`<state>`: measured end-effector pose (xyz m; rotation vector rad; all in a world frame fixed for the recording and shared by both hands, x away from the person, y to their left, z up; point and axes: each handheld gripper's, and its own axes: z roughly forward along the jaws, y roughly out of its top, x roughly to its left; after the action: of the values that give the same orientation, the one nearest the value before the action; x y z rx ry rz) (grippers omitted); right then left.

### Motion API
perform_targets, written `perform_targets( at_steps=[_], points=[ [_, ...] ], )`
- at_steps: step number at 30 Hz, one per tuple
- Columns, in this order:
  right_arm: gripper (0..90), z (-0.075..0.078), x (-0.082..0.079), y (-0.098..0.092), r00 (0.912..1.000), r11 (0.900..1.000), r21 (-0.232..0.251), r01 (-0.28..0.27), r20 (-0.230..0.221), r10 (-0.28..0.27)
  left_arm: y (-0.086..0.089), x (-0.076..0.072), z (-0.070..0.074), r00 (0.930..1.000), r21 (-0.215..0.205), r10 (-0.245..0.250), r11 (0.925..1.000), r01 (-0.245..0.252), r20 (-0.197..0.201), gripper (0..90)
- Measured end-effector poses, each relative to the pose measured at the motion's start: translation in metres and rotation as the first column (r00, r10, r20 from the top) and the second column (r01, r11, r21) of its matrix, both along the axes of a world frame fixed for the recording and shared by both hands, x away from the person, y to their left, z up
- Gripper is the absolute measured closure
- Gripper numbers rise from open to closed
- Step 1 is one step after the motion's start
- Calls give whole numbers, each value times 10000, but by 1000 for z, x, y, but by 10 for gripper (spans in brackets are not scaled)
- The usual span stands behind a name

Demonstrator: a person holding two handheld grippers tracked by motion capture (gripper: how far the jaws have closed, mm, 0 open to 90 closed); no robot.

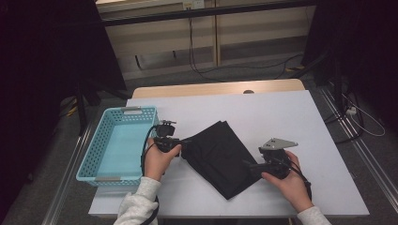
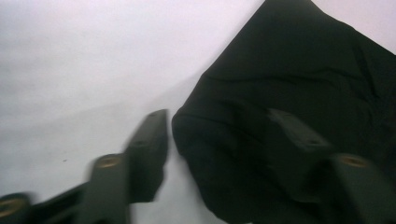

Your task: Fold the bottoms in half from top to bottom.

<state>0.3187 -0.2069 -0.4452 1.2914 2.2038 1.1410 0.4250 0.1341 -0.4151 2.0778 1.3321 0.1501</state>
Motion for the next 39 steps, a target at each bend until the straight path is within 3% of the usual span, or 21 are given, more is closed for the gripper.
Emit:
perform_targets(
  at_steps=[3,6,13,16,23,29,34,39],
  points=[
    [233,-4,2,2,9997,9999,-38,-126,-208,125,3,-4,2,9997,-46,231,9997,-231,18,236],
    [238,-11,3,6,9979,9986,-484,-234,-617,203,5,-7,1,9998,109,201,9997,-202,62,184],
    [294,-16,-3,6,9981,9997,-252,25,-617,-41,7,-11,-4,10000,336,72,9994,-74,56,178],
    [381,-14,-6,8,9975,9997,-191,137,-695,-149,9,-11,-4,9999,250,79,9997,-81,95,171],
    [466,-13,-9,10,9961,9992,-112,381,-794,-389,6,-10,-5,9999,-45,99,9999,-100,-88,160],
    [528,-13,-10,11,9958,9994,0,351,-849,-350,3,-8,-9,9994,-85,180,9998,-182,-279,143],
    [587,-12,-10,12,9952,9995,104,301,-938,-290,-4,-6,-9,9991,-95,389,9992,-391,-194,88],
    [699,-13,-11,12,9943,9992,369,122,-1060,-83,-9,-4,-13,9993,-25,337,9994,-338,-165,75]
  ],
)
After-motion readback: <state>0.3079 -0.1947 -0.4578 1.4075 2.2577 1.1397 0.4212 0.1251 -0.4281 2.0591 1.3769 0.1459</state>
